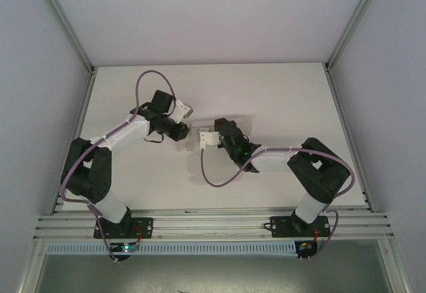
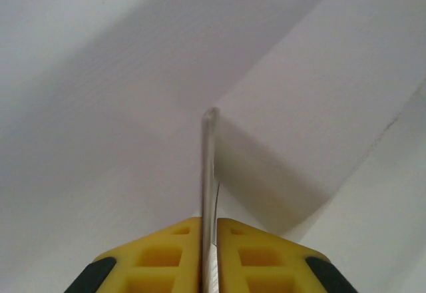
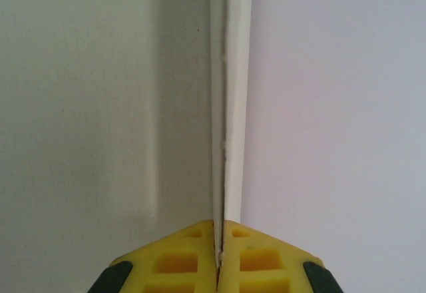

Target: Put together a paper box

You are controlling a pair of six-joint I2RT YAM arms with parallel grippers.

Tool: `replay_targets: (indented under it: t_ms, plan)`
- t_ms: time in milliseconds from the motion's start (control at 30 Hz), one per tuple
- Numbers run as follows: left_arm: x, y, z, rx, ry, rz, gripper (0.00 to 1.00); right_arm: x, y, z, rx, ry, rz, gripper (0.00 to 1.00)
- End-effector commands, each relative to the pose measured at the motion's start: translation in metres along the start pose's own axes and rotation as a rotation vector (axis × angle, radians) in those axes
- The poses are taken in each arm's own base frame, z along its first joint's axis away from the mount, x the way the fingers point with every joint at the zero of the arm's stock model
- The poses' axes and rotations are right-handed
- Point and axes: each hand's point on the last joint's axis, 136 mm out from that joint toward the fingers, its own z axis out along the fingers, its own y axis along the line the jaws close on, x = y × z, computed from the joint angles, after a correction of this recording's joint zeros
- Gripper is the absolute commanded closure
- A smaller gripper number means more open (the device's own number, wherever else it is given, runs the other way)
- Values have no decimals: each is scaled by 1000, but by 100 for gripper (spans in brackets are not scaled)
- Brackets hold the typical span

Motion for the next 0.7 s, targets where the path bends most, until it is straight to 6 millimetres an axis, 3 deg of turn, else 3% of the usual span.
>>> replay_targets:
  t_ms: [0,133,267,400,500,667]
  plan:
    - [3,21,-2,-292,69,-104,87,-9,-18,-1,48,3,30,100]
    - [4,50,-20,-601,83,-302,96,-13,-19,-4,69,-3,42,100]
    - [-1,50,-17,-634,7,-401,97,-18,-19,-8,93,8,54,100]
    - [-8,58,-30,-756,-63,-451,97,-19,-15,-11,99,35,69,100]
    - [-10,57,-34,-842,-64,-410,92,-13,-14,-12,105,69,86,100]
    - [-9,39,-10,-714,-40,-363,78,2,-9,-11,98,112,96,100]
